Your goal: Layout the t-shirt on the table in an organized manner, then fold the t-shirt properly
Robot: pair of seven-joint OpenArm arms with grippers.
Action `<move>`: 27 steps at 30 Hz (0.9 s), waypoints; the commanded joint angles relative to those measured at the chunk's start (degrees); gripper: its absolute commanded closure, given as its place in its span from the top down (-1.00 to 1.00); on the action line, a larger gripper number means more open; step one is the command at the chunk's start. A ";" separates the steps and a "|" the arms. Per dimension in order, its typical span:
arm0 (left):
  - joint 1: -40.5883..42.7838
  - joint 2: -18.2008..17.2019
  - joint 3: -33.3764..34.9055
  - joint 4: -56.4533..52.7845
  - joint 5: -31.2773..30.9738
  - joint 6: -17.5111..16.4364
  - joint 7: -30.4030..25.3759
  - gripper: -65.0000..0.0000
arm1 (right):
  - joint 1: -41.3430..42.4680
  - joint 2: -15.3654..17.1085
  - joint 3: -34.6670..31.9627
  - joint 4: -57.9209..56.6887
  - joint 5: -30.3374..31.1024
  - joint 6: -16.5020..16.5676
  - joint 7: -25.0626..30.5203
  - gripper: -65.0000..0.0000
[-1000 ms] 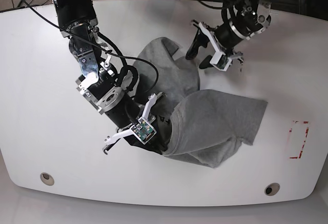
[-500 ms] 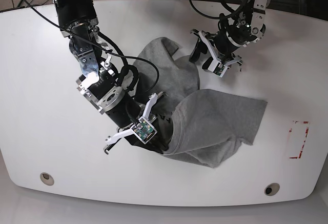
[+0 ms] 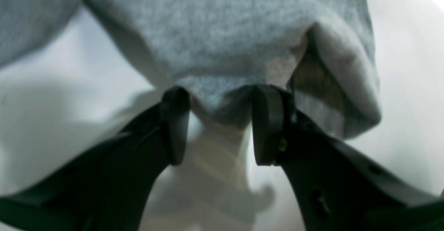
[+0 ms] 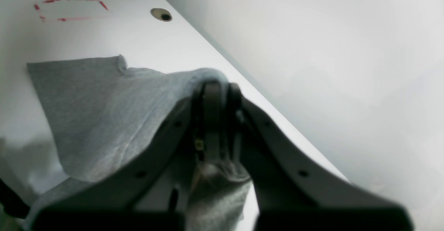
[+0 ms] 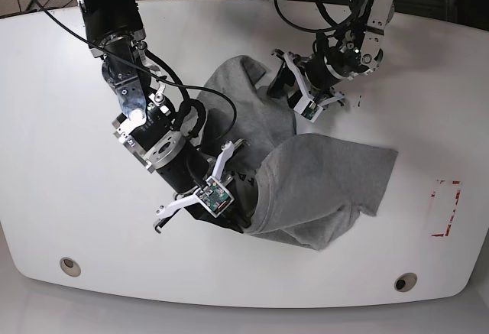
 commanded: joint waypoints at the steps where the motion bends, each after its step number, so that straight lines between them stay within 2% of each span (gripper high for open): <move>1: -1.14 1.26 0.31 -1.08 -0.40 -0.23 0.10 -0.15 | 1.48 0.27 0.42 1.60 0.31 -0.39 1.68 -1.00; 9: -2.37 1.70 0.75 -4.33 -0.40 -0.23 0.10 -0.20 | 1.39 0.18 0.50 2.30 0.22 -0.39 1.68 -1.00; 11: -2.37 1.70 0.75 -4.95 -0.40 -0.23 0.10 -0.32 | 1.39 0.10 0.50 2.30 0.22 -0.39 1.68 -1.00; 16: -2.37 1.70 0.57 -6.09 -0.14 -0.23 0.10 -0.98 | 1.39 0.10 0.50 2.21 0.22 -0.39 1.59 -1.00; 21: -2.81 1.70 -0.13 -7.32 -0.58 -0.14 0.19 -1.00 | 1.48 -0.26 3.58 2.13 0.66 -0.48 1.59 -1.00; 27: -1.58 1.53 -6.90 -5.48 -4.80 -0.32 1.33 -1.00 | 1.83 -2.45 8.94 2.04 0.22 -0.39 1.59 -1.00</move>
